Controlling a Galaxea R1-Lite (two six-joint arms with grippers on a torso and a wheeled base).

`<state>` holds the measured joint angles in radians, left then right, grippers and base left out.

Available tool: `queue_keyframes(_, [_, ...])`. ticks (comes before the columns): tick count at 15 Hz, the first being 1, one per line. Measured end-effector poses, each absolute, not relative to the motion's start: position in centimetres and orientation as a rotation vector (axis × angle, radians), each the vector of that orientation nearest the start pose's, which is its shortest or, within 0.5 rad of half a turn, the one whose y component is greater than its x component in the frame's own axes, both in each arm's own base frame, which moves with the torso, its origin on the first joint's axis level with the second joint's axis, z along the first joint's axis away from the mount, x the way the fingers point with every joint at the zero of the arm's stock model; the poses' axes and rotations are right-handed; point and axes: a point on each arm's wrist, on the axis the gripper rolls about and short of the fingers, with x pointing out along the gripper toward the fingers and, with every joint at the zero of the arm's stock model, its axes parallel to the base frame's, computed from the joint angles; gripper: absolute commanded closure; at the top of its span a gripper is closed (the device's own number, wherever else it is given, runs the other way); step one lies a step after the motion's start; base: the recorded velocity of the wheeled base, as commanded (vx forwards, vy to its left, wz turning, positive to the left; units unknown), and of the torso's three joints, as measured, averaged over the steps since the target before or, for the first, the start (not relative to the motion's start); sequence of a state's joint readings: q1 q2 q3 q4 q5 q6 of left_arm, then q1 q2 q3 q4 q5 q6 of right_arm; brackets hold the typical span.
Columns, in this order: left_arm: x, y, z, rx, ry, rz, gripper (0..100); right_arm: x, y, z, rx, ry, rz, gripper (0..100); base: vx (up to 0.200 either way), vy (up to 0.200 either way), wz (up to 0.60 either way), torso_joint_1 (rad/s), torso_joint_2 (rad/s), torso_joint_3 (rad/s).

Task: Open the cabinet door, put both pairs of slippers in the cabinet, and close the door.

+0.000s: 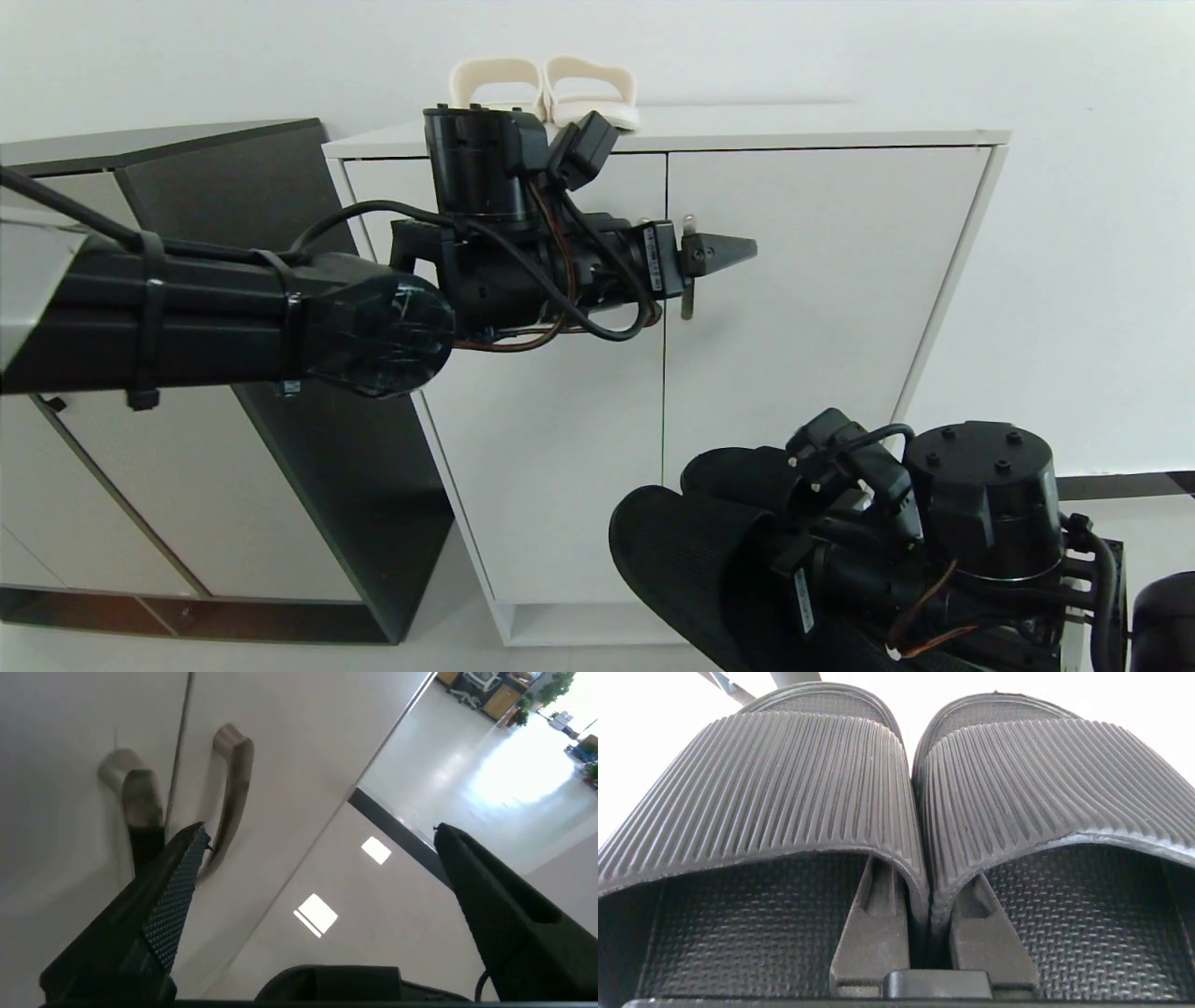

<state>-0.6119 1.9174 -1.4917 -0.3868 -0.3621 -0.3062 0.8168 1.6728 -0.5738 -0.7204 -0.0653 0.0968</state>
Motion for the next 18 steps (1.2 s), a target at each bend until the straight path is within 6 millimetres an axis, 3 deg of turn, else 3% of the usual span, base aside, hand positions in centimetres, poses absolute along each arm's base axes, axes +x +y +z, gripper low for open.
queue_keyframes(4, [33.4,-23.3,27.2,-0.278,0.198,-0.927,0,18.8,19.8,13.9,-0.075,0.387,0.724,100,0.000,0.000,0.00,0.000,0.00,0.000])
queue_keyframes(12, [34.8,-24.1,26.4,-0.277,0.207,-0.915,0,18.8,19.8,13.7,-0.078,0.394,0.722,100,0.000,0.000,0.00,0.000,0.00,0.000])
queue_keyframes(13, [34.8,-24.2,26.3,-0.277,0.209,-0.913,100,18.8,19.8,13.7,-0.079,0.394,0.722,100,0.000,0.000,0.00,0.000,0.00,0.000])
queue_keyframes(18, [34.1,-24.1,25.9,-0.271,0.233,-0.910,100,18.5,19.7,13.4,-0.093,0.406,0.750,100,0.000,0.000,0.00,0.000,0.00,0.000])
